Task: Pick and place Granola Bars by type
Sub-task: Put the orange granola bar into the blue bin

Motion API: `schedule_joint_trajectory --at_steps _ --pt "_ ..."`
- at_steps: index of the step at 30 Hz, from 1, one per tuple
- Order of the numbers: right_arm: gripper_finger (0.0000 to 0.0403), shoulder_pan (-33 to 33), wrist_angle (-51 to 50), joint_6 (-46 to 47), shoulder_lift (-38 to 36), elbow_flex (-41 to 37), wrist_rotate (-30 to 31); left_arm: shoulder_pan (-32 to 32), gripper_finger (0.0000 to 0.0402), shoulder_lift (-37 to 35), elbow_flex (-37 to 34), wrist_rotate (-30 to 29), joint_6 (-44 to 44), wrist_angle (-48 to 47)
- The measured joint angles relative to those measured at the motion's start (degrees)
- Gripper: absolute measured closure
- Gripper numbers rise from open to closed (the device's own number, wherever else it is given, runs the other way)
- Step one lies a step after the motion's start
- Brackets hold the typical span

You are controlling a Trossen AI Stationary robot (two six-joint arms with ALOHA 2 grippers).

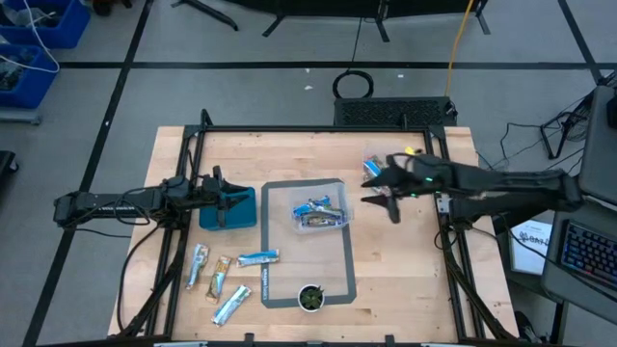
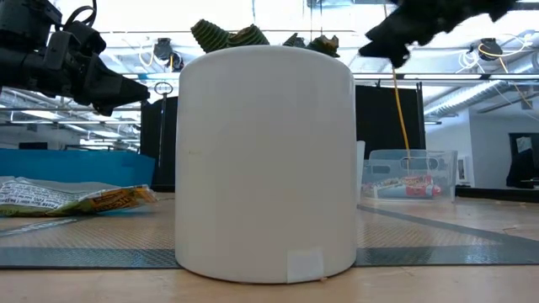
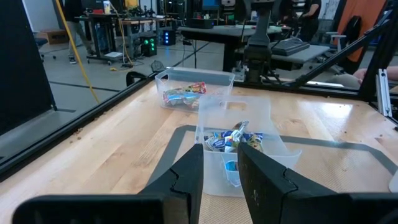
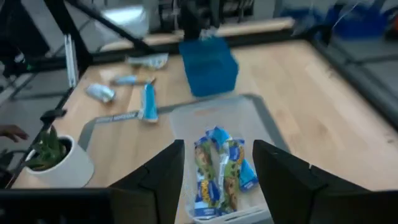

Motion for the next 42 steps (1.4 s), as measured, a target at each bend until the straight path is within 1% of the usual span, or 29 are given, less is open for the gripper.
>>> schedule_joint_trajectory --at_steps 4,8,13,16,19,23,26,34,36,42 --pt "0.0225 0.7 3.2 0.6 -10.3 -8.8 3.3 0.0 0.0298 0.0 0.0 0.0 0.0 0.0" --pt "0.0226 0.7 5.1 2.0 -19.9 -16.9 3.6 0.0 0.0298 0.0 0.0 0.0 0.0 0.0" --pt "0.0227 0.7 6.0 2.5 -31.0 -22.0 4.5 0.0 0.0298 0.0 0.0 0.0 0.0 0.0" --pt "0.0227 0.7 5.8 2.3 -35.5 -25.1 6.5 0.0 0.0298 0.0 0.0 0.0 0.0 0.0" --pt "0.0227 0.7 7.6 2.0 -39.2 -28.9 7.0 0.0 0.0298 0.0 0.0 0.0 0.0 0.0" --pt "0.0227 0.7 13.1 1.2 -43.0 -33.8 6.8 0.0 0.0298 0.0 0.0 0.0 0.0 0.0" --pt "0.0227 0.7 13.8 0.4 -44.5 -35.6 6.8 0.0 0.0298 0.0 0.0 0.0 0.0 0.0" --pt "0.0227 0.7 13.9 -2.3 -45.1 -38.2 6.2 0.0 0.0298 0.0 0.0 0.0 0.0 0.0" --pt "0.0227 0.7 13.6 -2.4 -45.1 -38.4 5.2 0.0 0.0298 0.0 0.0 0.0 0.0 0.0" --pt "0.0227 0.7 13.8 -2.0 -45.1 -38.5 5.0 0.0 0.0298 0.0 0.0 0.0 0.0 1.0"
